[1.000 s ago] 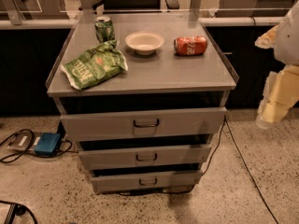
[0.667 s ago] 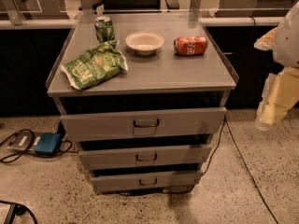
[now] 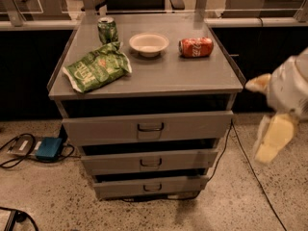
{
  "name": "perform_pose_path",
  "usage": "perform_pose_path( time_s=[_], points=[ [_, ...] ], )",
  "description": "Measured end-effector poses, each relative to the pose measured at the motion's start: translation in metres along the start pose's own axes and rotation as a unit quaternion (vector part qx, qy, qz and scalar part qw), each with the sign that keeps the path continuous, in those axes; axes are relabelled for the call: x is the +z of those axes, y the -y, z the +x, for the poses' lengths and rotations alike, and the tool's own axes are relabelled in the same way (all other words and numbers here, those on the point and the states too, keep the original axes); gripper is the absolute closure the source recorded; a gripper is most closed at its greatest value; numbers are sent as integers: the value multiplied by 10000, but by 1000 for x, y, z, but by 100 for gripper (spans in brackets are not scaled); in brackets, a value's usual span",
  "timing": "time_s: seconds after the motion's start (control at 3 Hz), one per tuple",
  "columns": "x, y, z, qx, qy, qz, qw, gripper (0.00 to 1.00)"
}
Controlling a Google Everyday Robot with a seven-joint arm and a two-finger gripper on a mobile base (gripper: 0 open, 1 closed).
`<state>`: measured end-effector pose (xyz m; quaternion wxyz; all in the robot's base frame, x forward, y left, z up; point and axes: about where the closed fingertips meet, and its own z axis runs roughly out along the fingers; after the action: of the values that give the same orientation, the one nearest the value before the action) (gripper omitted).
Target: Open bottom drawer
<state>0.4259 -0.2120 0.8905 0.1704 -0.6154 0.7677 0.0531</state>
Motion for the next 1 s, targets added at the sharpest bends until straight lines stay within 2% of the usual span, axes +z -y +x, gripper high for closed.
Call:
perform_pose_path(
  time_s=[0.33, 0.67, 1.0],
  points=[
    [52, -13, 33, 155, 982, -269, 9947, 0],
    [86, -24, 46, 186, 2032, -303, 9785, 0],
    [89, -26, 49, -53, 2276, -233, 9735, 0]
  ],
)
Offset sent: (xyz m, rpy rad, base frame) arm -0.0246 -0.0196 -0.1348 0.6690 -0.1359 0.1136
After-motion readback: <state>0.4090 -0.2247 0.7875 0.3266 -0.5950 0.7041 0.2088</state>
